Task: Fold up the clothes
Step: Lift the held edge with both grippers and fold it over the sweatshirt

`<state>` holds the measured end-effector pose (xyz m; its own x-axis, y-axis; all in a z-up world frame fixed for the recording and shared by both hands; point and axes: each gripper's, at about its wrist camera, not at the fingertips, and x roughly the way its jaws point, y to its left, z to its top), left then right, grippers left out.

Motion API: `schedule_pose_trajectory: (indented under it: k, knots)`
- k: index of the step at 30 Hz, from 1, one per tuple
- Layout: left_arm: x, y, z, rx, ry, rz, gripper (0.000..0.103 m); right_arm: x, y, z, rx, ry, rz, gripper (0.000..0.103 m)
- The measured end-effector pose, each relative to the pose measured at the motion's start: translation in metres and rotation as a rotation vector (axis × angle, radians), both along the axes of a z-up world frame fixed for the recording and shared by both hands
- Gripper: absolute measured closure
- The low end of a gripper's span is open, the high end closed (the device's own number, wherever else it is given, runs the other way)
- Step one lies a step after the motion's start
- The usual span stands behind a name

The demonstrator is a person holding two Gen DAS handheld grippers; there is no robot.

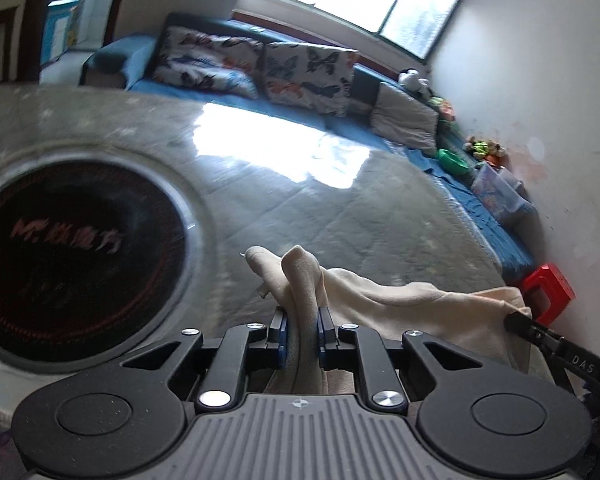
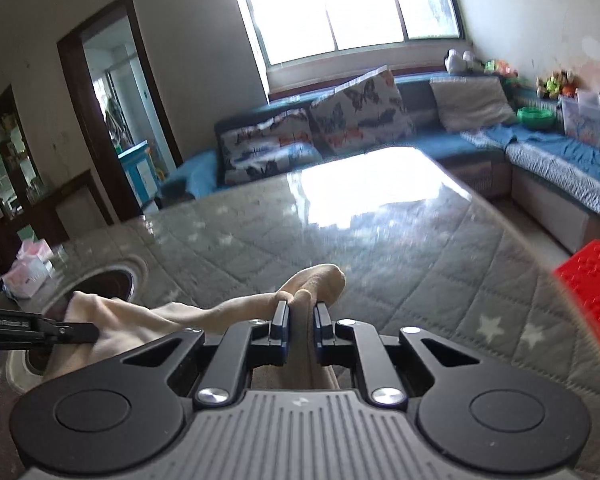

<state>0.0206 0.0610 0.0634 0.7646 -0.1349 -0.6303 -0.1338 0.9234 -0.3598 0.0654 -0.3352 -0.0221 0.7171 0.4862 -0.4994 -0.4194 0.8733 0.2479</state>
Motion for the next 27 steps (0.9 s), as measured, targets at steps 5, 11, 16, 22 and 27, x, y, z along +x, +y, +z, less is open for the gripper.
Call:
schedule_pose_trajectory:
  k: [5, 11, 16, 22, 27]
  knots:
    - [0.010, -0.031, 0.010, 0.020, -0.029, -0.064, 0.088, -0.013, -0.019, 0.019, -0.006, -0.060, -0.037, 0.093]
    - [0.024, -0.068, 0.019, 0.033, -0.052, -0.141, 0.089, -0.017, -0.055, 0.034, -0.027, -0.099, -0.127, 0.093]
    - [0.039, -0.096, 0.019, 0.046, -0.046, -0.188, 0.089, -0.016, -0.083, 0.035, -0.051, -0.106, -0.188, 0.093]
    - [0.050, -0.123, 0.017, 0.074, -0.047, -0.238, 0.089, -0.010, -0.107, 0.032, -0.064, -0.100, -0.245, 0.093]
    - [0.057, -0.135, 0.013, 0.091, -0.039, -0.256, 0.089, -0.003, -0.120, 0.027, -0.074, -0.088, -0.276, 0.093]
